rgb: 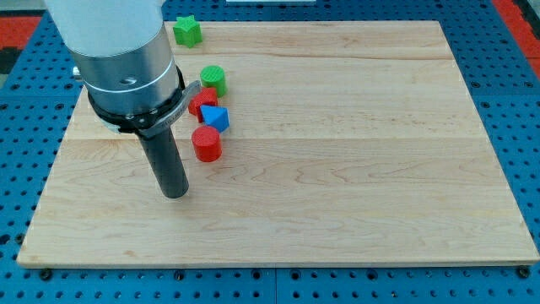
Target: Push the green star near to the green circle
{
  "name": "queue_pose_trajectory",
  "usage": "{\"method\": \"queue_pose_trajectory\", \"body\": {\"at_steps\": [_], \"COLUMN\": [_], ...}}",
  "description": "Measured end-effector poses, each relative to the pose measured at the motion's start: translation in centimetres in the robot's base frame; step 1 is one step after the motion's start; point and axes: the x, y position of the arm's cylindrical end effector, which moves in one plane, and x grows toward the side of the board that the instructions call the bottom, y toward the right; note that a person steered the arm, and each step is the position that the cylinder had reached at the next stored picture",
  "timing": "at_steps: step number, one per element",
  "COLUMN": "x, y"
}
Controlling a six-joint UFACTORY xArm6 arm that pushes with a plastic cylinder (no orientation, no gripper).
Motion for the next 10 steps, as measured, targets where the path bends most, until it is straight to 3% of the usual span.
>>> {"method": "queue_pose_trajectory", "body": {"at_steps": [1, 3, 5, 7, 8, 10], "x": [0.0, -8.0, -3.7, -4.1, -6.0, -18.8], "y": [0.0, -1.4, -3.9, -9.7, -17.7, -18.3]}}
